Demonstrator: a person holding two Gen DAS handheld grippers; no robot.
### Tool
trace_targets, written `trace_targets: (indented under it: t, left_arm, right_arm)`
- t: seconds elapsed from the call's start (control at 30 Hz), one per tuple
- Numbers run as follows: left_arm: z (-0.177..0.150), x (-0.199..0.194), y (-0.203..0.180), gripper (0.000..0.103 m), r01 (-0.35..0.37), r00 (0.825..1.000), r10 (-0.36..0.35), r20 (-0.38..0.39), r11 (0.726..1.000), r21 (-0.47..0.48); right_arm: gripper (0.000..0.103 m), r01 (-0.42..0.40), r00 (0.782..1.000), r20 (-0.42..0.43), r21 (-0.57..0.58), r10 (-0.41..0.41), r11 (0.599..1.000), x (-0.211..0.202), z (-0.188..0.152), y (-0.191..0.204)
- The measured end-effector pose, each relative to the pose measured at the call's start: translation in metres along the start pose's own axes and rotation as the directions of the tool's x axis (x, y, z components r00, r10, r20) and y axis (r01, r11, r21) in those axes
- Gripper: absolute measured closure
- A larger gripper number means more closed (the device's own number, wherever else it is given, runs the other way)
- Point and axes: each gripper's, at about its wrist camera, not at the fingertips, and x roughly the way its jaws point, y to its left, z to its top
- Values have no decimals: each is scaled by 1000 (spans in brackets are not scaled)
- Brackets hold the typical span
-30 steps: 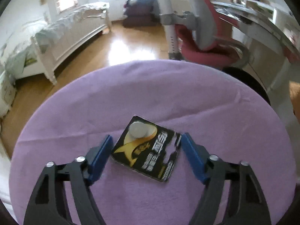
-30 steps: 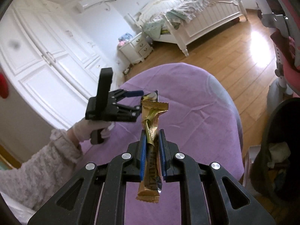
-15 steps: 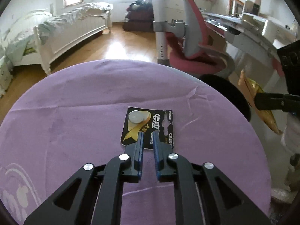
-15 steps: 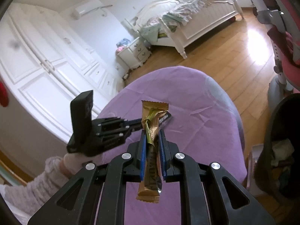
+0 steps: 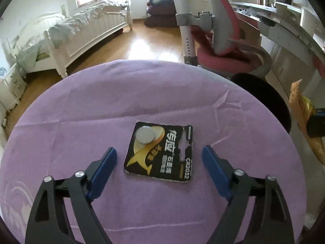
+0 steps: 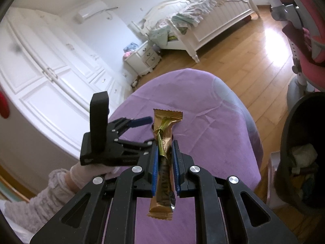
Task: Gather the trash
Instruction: 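Grasp the black battery card with the left tool, then carry the card and gold wrapper over the black bin and release them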
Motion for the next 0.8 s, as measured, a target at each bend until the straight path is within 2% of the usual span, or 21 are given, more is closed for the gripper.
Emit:
trace_targets:
  t: [0.03, 0.17, 0.23, 0.37, 0.47, 0.53, 0.57, 0.6, 0.7, 0.8]
  left_arm:
    - [2, 1, 1, 42, 0, 1000, 0, 8, 1000, -2]
    - [6, 0, 8, 46, 22, 1000, -21, 13, 999, -43]
    - [5, -3, 11, 46, 59, 998, -57, 25, 994, -90]
    - [14, -27, -6, 46, 103, 990, -93, 109, 990, -94]
    - [28, -46, -28, 46, 160, 974, -143, 177, 984, -84]
    - [40, -60, -52, 46, 198, 956, -180, 232, 979, -56]
    - [47, -65, -64, 46, 219, 947, -201, 251, 975, -45]
    - [55, -68, -78, 46, 244, 936, -227, 269, 969, -30]
    - [76, -67, -119, 46, 304, 911, -298, 285, 952, 25]
    - [92, -56, -148, 46, 316, 905, -323, 277, 946, 72]
  right_arm:
    - [89, 0, 1000, 0, 2, 0, 1000, 0, 0, 0]
    - [89, -2, 1000, 9, 13, 2, 1000, -1, 1, -1]
    - [89, -3, 1000, 20, 17, 3, 1000, -5, 1, -3]
    - [89, 18, 997, 72, 38, -21, 999, -22, 2, -14]
    - [89, 58, 988, 139, 82, -69, 995, -43, 6, -29]
    - [89, 111, 970, 203, 114, -133, 987, -64, 8, -38]
    - [89, 145, 954, 244, 135, -174, 980, -78, 9, -44]
    - [89, 180, 936, 277, 153, -217, 972, -90, 10, -49]
    - [89, 293, 863, 363, 209, -352, 933, -129, 10, -66]
    - [89, 323, 834, 373, 266, -406, 908, -150, 6, -86]
